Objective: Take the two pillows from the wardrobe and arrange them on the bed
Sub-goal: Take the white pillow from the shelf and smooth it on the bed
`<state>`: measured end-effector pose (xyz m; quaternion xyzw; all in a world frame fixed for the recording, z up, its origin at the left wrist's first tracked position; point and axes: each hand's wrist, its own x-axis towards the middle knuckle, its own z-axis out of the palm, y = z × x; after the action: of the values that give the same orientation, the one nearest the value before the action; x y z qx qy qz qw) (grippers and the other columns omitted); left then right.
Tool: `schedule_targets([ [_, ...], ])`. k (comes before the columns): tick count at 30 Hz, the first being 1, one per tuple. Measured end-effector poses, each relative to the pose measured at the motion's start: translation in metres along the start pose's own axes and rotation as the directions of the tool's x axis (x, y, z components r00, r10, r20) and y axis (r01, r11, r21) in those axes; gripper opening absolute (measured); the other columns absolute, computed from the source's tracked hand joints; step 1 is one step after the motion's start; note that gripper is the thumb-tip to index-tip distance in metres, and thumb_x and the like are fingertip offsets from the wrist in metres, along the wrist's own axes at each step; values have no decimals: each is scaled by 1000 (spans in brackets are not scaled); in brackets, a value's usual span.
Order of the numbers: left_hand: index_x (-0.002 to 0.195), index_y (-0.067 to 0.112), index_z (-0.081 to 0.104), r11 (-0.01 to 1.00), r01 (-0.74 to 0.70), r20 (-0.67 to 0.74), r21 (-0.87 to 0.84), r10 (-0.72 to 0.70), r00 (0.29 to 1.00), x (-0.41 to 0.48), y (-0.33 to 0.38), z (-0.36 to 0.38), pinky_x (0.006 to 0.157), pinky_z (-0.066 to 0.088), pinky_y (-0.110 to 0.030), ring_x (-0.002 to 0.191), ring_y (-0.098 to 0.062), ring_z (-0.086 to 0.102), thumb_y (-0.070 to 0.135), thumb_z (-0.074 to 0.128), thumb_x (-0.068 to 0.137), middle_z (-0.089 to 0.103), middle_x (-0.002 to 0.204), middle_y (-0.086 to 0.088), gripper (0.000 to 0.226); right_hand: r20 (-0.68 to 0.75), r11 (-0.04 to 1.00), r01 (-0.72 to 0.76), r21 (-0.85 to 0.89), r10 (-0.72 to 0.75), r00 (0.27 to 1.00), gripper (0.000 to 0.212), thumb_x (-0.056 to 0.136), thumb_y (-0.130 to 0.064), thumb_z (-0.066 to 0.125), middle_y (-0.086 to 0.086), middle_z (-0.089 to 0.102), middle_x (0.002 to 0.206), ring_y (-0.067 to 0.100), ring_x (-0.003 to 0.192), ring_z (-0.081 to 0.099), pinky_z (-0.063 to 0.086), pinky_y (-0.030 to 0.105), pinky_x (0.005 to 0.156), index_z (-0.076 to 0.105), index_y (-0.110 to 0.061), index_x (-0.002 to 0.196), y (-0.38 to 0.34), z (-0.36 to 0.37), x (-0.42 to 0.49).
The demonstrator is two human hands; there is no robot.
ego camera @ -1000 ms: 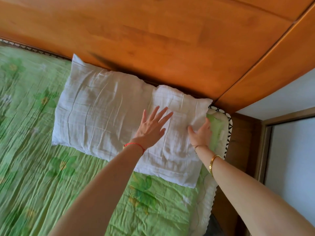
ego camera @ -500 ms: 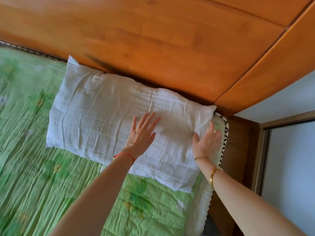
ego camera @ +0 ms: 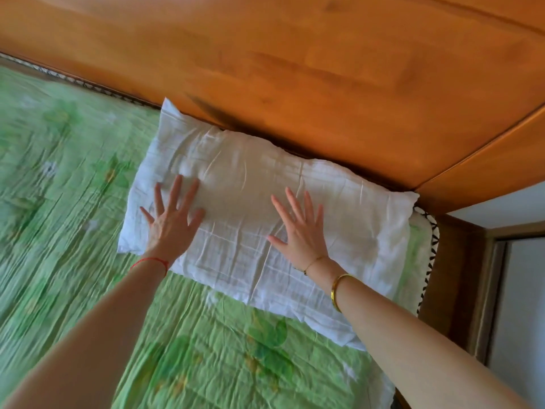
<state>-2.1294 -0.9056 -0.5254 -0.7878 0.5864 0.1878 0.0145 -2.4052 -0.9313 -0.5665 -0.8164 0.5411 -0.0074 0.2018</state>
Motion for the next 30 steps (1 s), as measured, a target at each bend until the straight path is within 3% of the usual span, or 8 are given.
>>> schedule_targets([
  [3,154,55,1,999,21,186,-29,-15,982,22,-14,2,110,2,-81,155,-33,-13,58,36,100,-13,168,16,64,60,995,-67,-77,71,996,89,86,-65,51,6,1,165,38,151,-1,1,61,119,8,-32,157,12,16,1],
  [7,150,60,-8,1000,18,247,-9,-15,969,47,-12,9,107,4,-84,154,-33,-17,64,30,98,-17,167,18,64,36,986,-63,-152,70,997,88,87,-62,52,9,14,164,36,151,11,12,52,121,14,-26,158,34,26,-1],
  [11,156,48,-3,999,-26,4,22,26,1000,29,-7,24,112,0,-79,155,-36,-12,58,28,102,-9,170,8,63,-5,974,-94,-206,96,995,85,92,-59,46,8,12,164,35,151,11,11,53,121,9,-20,158,24,28,-6],
  [14,160,36,6,995,-92,-249,-40,79,965,-3,-5,44,117,-2,-72,156,-32,-6,43,30,108,1,171,1,58,-78,981,-65,-181,52,996,81,95,-46,47,11,10,164,35,151,11,15,57,120,9,-13,158,10,35,-25],
  [16,161,30,9,983,-181,-284,6,175,943,-23,-5,56,117,0,-73,157,-30,-2,38,30,107,3,171,-2,58,-99,988,1,-156,-17,995,78,96,-42,47,10,6,165,34,151,7,16,58,119,8,-13,158,1,42,-40],
  [20,161,30,11,925,-344,-101,160,362,927,-61,-10,82,111,7,-80,156,-37,-3,40,39,104,1,171,-3,64,-20,977,98,-188,-103,994,70,99,-40,39,7,1,166,33,152,3,15,60,118,7,-21,158,-7,58,-79],
  [27,154,45,-18,961,-184,126,207,160,979,-68,-1,79,110,8,-81,150,-34,-29,45,40,103,-32,163,11,76,99,929,52,-366,-16,995,63,100,-37,27,8,-3,165,35,152,0,14,59,118,7,-22,158,35,56,-136],
  [30,157,38,-10,968,-128,86,216,112,990,-85,17,71,113,10,-78,151,-39,-23,38,43,104,-26,166,2,76,101,942,12,-336,23,995,63,99,-36,26,10,0,165,38,151,2,16,60,117,9,-20,158,37,45,-154],
])
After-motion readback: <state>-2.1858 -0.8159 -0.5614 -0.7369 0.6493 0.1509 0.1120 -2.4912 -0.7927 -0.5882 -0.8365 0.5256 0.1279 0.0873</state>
